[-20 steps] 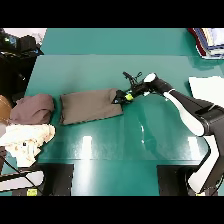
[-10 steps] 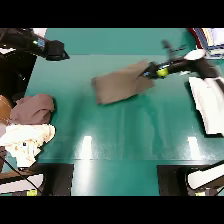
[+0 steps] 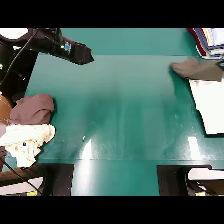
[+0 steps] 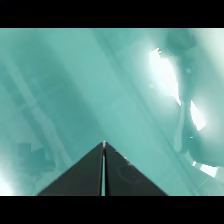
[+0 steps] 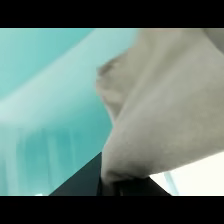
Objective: Fold the shirts.
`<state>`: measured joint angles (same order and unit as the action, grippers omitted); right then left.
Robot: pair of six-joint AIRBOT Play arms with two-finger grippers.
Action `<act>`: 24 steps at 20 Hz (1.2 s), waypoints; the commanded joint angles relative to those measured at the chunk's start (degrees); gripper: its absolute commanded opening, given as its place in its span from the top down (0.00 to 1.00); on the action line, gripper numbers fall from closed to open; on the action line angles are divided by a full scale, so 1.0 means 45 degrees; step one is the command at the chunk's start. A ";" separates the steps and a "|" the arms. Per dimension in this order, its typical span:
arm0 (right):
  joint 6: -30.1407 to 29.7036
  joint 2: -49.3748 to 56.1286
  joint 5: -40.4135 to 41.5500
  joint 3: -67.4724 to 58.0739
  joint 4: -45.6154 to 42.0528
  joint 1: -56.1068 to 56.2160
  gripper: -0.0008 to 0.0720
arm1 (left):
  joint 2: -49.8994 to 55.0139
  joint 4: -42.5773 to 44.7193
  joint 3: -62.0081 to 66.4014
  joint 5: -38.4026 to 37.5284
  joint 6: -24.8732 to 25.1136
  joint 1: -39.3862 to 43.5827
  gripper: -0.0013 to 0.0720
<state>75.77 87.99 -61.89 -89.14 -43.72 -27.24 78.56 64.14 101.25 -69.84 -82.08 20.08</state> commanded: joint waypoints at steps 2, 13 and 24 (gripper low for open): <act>-0.0005 -0.0131 0.0743 0.0019 0.0219 -0.1423 0.96 | 0.0073 0.0005 0.0000 0.0238 -0.0044 0.0369 0.95; 0.0651 -0.0646 -0.2846 -0.3983 -0.1399 -0.1583 0.96 | 0.0228 0.0034 0.0000 0.0000 0.0010 0.0369 0.95; 0.0840 -0.5134 -0.4148 0.3070 -0.5017 -0.3929 0.96 | 0.0228 0.0039 0.0000 -0.0146 0.0359 0.0369 0.95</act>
<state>79.40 69.67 -78.17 -84.03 -58.85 -41.78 79.57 64.31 101.23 -70.28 -81.06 21.74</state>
